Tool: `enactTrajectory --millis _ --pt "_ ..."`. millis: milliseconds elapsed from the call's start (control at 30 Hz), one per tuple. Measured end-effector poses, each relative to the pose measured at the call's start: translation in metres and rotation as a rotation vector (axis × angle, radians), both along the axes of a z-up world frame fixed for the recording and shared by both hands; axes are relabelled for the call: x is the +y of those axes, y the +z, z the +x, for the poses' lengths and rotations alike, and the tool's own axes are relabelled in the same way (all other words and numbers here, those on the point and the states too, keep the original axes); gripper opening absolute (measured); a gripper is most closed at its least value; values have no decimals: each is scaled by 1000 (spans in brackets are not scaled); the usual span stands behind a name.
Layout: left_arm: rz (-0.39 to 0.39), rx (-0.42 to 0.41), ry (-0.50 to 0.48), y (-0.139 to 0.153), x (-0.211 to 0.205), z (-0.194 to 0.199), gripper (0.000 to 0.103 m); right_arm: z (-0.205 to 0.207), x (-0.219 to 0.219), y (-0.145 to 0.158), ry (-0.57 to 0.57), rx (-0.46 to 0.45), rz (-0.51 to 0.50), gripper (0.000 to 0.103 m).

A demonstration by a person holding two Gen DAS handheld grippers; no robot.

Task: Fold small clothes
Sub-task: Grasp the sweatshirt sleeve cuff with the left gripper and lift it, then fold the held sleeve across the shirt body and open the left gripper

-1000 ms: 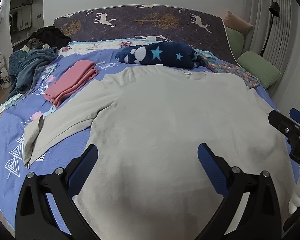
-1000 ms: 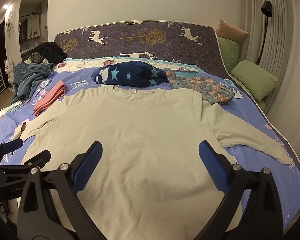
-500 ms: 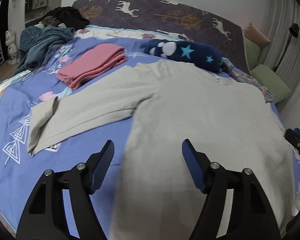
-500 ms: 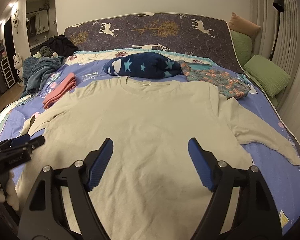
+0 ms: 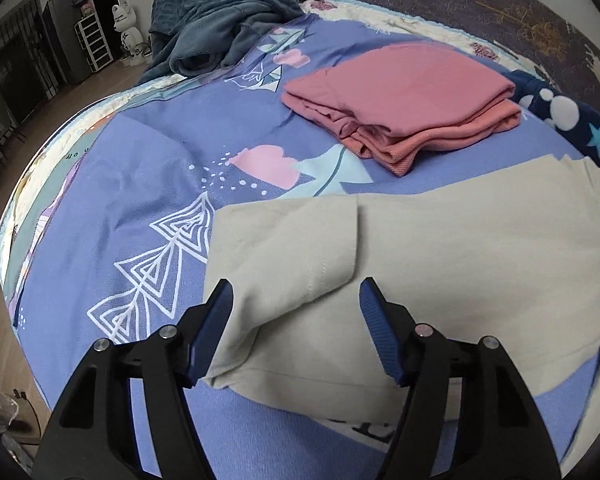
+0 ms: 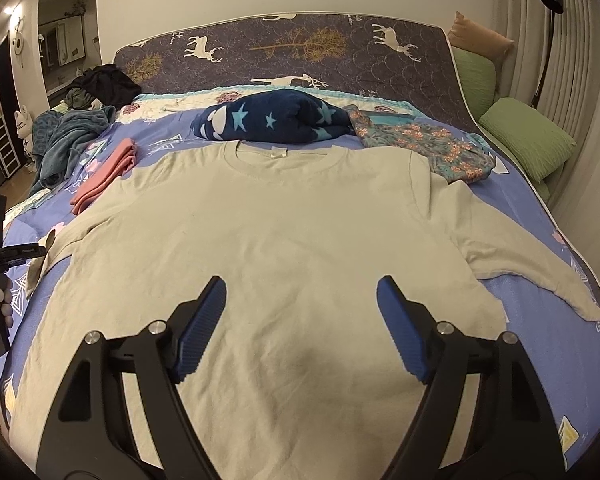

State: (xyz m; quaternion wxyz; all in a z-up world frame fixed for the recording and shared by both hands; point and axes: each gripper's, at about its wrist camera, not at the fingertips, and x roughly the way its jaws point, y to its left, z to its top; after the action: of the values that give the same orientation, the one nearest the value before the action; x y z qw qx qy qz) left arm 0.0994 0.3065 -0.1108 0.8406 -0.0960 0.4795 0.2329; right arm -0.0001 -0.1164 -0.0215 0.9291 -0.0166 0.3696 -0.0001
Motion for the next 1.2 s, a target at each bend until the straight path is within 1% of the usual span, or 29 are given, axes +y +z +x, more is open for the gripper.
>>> enactTrajectory --millis 67,133,167,200,233,267,333,400,533,600,667,767,867,967,1033,1067,1100,1200 --pt "-15 22 9 -8 7 6 67 2 0 -1 -1 3 1 79" --pt "-48 19 9 -13 15 8 63 3 1 -1 0 4 -3 79" --pt "-67 7 -1 -13 18 7 44 3 1 -1 1 3 -5 79" --pt "-90 -4 -7 -13 22 7 23 4 1 -1 3 2 -8 79" --pt "-118 -17 -2 -12 25 6 14 5 1 -2 5 2 -11 79" --pt "-151 -41 3 -8 29 4 8 7 1 -2 6 2 -12 79" --pt "-208 -107 -17 10 30 0 7 9 2 -2 13 0 -15 79" --pt "-217 -165 -63 34 20 -1 7 10 3 -1 21 -6 -20 79" --pt "-238 -278 -205 92 -17 0 7 13 3 1 31 -15 -12 79" --pt "-256 -333 -308 123 -49 3 7 14 2 2 37 -15 5 79" --pt "-277 -372 -419 147 -83 7 7 14 0 4 45 -15 31 79" --pt "-326 -403 -587 173 -138 15 7 12 -4 8 44 -24 54 79" --pt "-386 -398 -717 182 -192 27 7 8 -12 12 33 -33 69 79" --pt "-401 -385 -818 177 -245 37 8 5 -23 13 17 -30 88 79" --pt "-421 -369 -860 166 -269 43 17 4 -33 14 8 -26 107 79" --pt "-419 -356 -867 160 -278 44 27 4 -36 14 8 -23 114 79" --pt "-409 -347 -865 155 -284 44 35 4 -41 13 12 -14 130 79" --pt "-360 -359 -842 148 -277 31 41 8 -50 11 31 15 171 79"
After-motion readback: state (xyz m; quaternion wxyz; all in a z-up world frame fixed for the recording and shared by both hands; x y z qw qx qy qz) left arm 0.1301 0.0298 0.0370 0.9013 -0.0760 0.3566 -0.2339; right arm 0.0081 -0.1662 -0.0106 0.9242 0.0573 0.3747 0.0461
